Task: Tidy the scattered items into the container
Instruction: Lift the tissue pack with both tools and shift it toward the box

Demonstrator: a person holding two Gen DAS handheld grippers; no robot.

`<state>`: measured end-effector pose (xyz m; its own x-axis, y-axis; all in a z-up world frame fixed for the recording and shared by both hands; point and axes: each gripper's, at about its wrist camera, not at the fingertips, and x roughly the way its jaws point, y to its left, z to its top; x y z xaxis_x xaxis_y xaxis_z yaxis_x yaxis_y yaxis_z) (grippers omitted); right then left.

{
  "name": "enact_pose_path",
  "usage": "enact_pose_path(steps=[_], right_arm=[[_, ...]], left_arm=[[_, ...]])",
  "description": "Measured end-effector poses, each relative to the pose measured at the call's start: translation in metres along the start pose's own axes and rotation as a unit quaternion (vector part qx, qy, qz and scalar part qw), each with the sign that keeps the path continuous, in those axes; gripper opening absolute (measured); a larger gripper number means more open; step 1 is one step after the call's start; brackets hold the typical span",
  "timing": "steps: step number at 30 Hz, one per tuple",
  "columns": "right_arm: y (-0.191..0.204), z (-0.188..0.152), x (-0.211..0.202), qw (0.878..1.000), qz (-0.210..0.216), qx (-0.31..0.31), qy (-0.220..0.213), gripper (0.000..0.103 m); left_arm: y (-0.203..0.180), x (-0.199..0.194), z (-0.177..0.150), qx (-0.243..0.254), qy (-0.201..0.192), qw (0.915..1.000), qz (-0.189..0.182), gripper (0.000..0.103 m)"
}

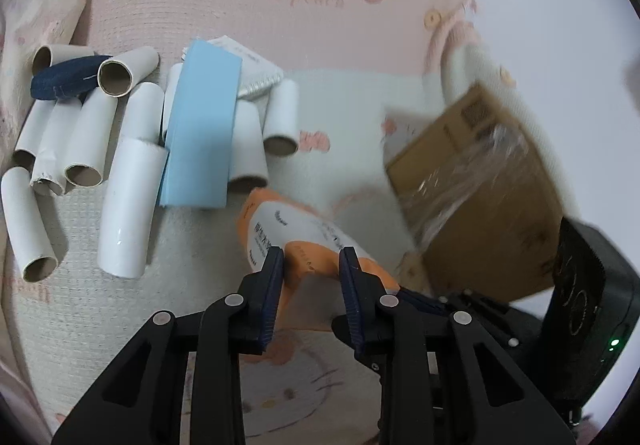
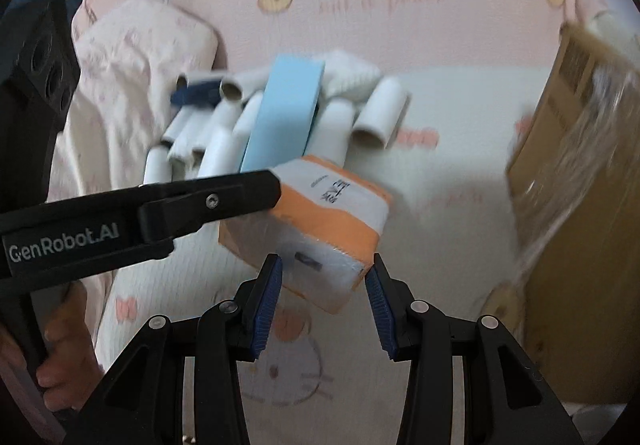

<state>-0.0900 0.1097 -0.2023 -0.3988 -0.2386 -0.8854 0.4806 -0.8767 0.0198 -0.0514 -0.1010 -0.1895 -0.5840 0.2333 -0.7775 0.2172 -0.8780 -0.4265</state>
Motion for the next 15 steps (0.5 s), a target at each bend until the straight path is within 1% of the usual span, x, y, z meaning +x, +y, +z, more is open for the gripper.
enact_pose_path(steps=[2,4,8,11,13,15], right_arm=[[0.002,-0.007,0.007,1.0,-0.003,-0.005,0.012,0.041],[0.005,-0.01,0.009,1.0,-0.001,-0.01,0.014,0.041],[0.004,-0.015,0.01,1.0,0.01,-0.011,0.018,0.041],[0.006,-0.017,0.014,1.0,0.014,-0.012,0.024,0.041],[0.01,-0.019,0.019,0.999,0.01,-0.017,0.03,0.041],[0.012,-0.022,0.024,0.999,-0.002,-0.019,0.04,0.041]], left_arm=[[-0.001,0.002,-0.006,0.012,0.0,0.9999,0.012,0.031],[0.001,0.002,-0.011,0.015,0.003,0.9997,0.017,0.031],[0.011,0.004,-0.019,0.007,0.021,0.9996,0.019,0.031],[0.018,0.007,-0.031,0.005,0.033,0.9991,0.027,0.031],[0.02,0.013,-0.037,0.007,0.043,0.9985,0.032,0.031],[0.021,0.016,-0.041,0.009,0.045,0.9982,0.037,0.031]])
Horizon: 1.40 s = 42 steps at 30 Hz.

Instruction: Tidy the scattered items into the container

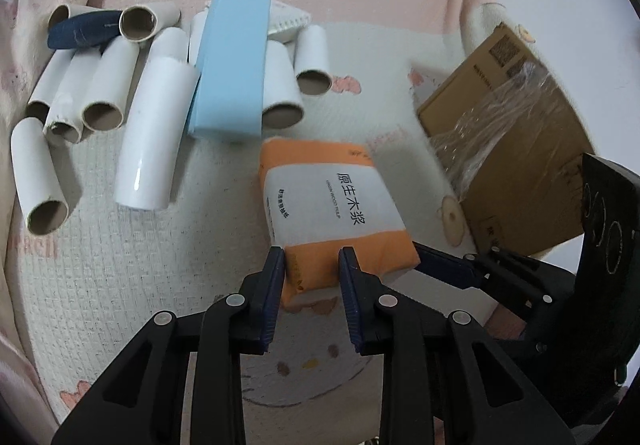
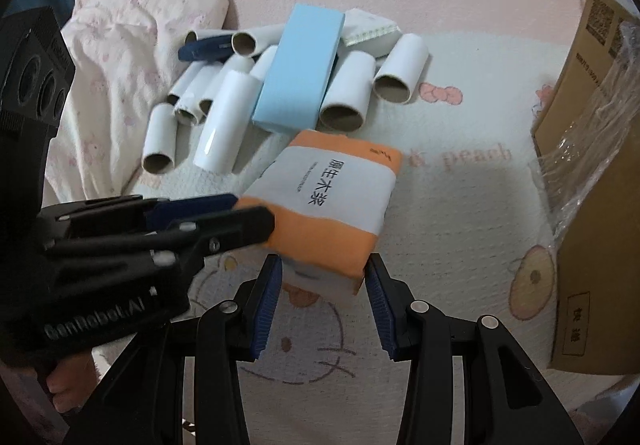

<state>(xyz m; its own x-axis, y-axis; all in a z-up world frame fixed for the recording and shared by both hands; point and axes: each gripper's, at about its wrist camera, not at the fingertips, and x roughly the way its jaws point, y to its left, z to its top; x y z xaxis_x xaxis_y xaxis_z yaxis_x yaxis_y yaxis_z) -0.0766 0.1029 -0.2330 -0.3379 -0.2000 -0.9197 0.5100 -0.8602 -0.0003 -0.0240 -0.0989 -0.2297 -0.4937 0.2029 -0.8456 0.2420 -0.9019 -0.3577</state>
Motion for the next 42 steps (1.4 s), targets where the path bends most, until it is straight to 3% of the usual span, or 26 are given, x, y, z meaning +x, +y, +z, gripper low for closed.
enact_pose_path(steps=[4,8,11,13,14,15,19,24,28,30,35,42], right_arm=[[-0.002,-0.007,0.001,1.0,-0.003,0.014,0.012,0.041],[-0.01,-0.011,-0.006,0.999,-0.011,0.035,0.013,0.042],[-0.02,-0.016,-0.007,0.997,0.009,0.077,0.029,0.042],[-0.021,-0.02,-0.005,0.995,0.037,0.09,0.036,0.036],[-0.019,-0.021,-0.002,0.994,0.041,0.087,0.046,0.024],[-0.015,-0.022,0.003,0.994,0.037,0.081,0.063,0.02],[-0.003,-0.023,0.013,0.994,0.043,0.06,0.076,0.018],[-0.014,-0.018,0.01,0.994,0.041,0.083,0.054,0.018],[-0.032,-0.013,0.0,0.994,0.034,0.104,0.012,0.018],[-0.04,-0.009,-0.002,0.992,0.05,0.116,-0.001,0.018],[-0.071,-0.006,-0.006,0.988,0.019,0.153,-0.021,0.018],[-0.097,-0.012,-0.019,0.978,-0.001,0.199,-0.053,0.019]], left_arm=[[0.001,-0.002,0.001,0.003,-0.004,0.9999,0.012,0.032],[0.004,-0.006,0.004,0.006,-0.008,0.9999,0.005,0.041],[0.011,-0.002,0.003,0.001,-0.002,1.0,-0.002,0.04],[0.019,0.003,0.0,-0.016,0.006,0.9998,-0.009,0.02],[0.022,0.006,-0.001,-0.024,0.012,0.9996,-0.007,0.014],[0.025,0.01,-0.003,-0.033,0.019,0.9992,-0.007,0.009],[0.025,0.011,-0.006,-0.033,0.02,0.9992,-0.012,0.009],[0.01,0.019,-0.004,-0.012,0.03,0.9994,-0.016,0.009],[-0.012,0.03,-0.004,0.01,0.044,0.9984,-0.033,0.009],[-0.026,0.036,-0.004,0.028,0.046,0.9981,-0.03,0.004],[-0.053,0.049,0.005,0.055,0.046,0.9968,-0.035,0.003],[-0.08,0.046,0.004,0.124,0.04,0.9915,0.003,0.009]])
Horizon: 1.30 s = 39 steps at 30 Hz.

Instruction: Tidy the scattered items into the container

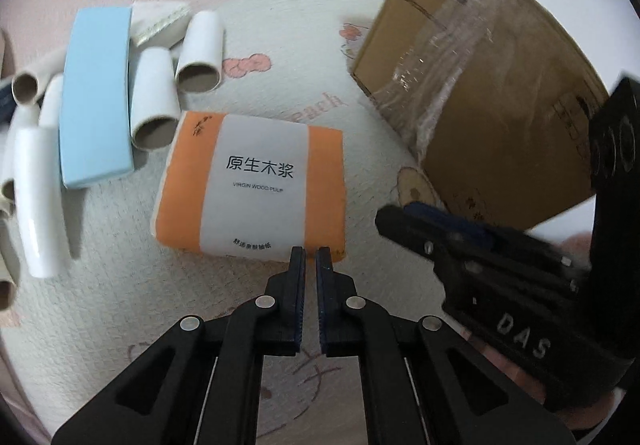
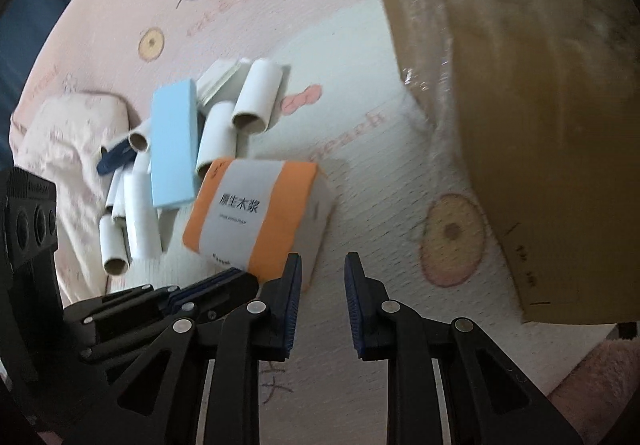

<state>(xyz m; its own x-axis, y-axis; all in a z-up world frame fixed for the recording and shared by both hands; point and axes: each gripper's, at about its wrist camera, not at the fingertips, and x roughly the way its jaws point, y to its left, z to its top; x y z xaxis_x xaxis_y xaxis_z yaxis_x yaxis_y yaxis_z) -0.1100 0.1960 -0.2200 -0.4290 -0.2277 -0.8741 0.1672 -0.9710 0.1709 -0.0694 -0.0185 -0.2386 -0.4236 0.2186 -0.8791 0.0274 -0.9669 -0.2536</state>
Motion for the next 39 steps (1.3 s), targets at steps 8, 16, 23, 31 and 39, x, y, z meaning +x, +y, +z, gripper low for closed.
enact_pose_path(steps=[8,16,23,31,39], right_arm=[[0.012,-0.003,-0.002,1.0,0.009,-0.027,-0.001,0.019],[0.017,-0.007,0.003,0.999,0.037,-0.03,0.003,0.071],[0.008,-0.001,0.025,0.999,0.045,-0.002,0.028,0.071],[0.0,0.005,0.043,0.996,0.07,0.023,0.042,0.071],[0.003,0.009,0.049,0.994,0.105,0.019,0.037,0.064]], left_arm=[[0.018,-0.031,-0.011,0.007,-0.031,0.9972,0.068,0.044],[0.071,-0.03,0.006,-0.084,-0.032,0.994,0.063,0.055],[0.078,-0.014,0.021,-0.068,-0.039,0.9939,0.077,0.062],[0.078,0.01,0.029,-0.088,-0.031,0.9955,0.016,0.062],[0.084,0.013,0.022,-0.136,-0.025,0.9895,-0.042,0.05]])
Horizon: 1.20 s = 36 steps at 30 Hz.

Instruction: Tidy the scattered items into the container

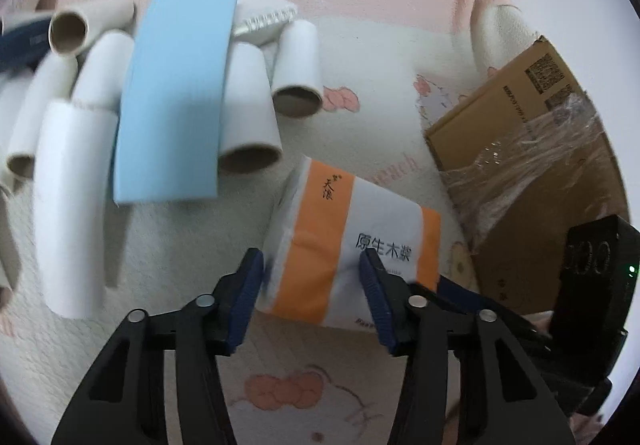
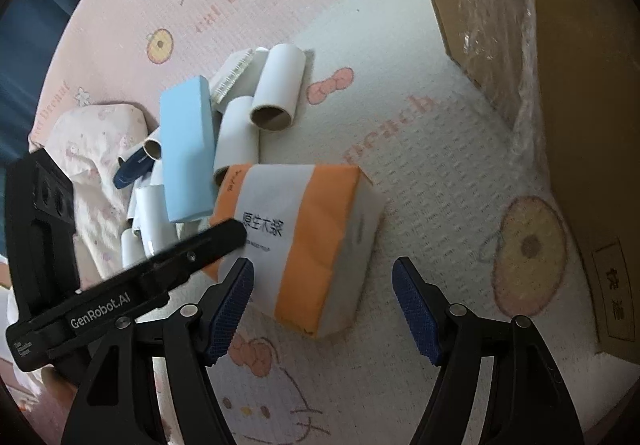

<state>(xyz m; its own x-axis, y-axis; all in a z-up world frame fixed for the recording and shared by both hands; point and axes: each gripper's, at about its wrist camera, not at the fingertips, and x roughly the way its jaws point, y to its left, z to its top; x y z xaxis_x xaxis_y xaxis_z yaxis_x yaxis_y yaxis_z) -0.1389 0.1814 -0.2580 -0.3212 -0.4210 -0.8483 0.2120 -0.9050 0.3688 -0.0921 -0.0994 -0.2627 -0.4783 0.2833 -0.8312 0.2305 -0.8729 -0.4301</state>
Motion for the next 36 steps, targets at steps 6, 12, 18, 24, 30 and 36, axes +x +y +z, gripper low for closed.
enact_pose_path(steps=[6,12,18,24,30,36], right_arm=[[-0.006,0.0,-0.005,0.999,0.026,0.027,-0.001,0.047],[-0.004,-0.006,-0.015,0.999,0.023,0.024,0.004,0.047],[-0.007,-0.006,-0.012,0.999,0.015,0.03,0.017,0.047],[-0.011,-0.003,-0.009,0.999,0.006,0.034,0.014,0.048],[-0.009,0.001,-0.009,1.0,0.002,0.022,0.004,0.052],[-0.015,0.002,-0.002,0.999,0.008,0.032,0.01,0.054]], left_arm=[[0.007,-0.007,-0.017,-0.027,-0.008,0.9995,-0.011,0.043],[-0.003,-0.014,-0.024,-0.013,0.001,0.9999,0.002,0.041],[-0.003,-0.012,-0.021,-0.003,0.009,0.9999,0.012,0.043],[0.001,-0.006,-0.008,-0.006,0.019,0.9998,0.004,0.052],[-0.001,0.005,0.002,-0.01,0.022,0.9997,-0.009,0.056],[0.003,0.01,0.003,-0.018,0.015,0.9992,-0.033,0.052]])
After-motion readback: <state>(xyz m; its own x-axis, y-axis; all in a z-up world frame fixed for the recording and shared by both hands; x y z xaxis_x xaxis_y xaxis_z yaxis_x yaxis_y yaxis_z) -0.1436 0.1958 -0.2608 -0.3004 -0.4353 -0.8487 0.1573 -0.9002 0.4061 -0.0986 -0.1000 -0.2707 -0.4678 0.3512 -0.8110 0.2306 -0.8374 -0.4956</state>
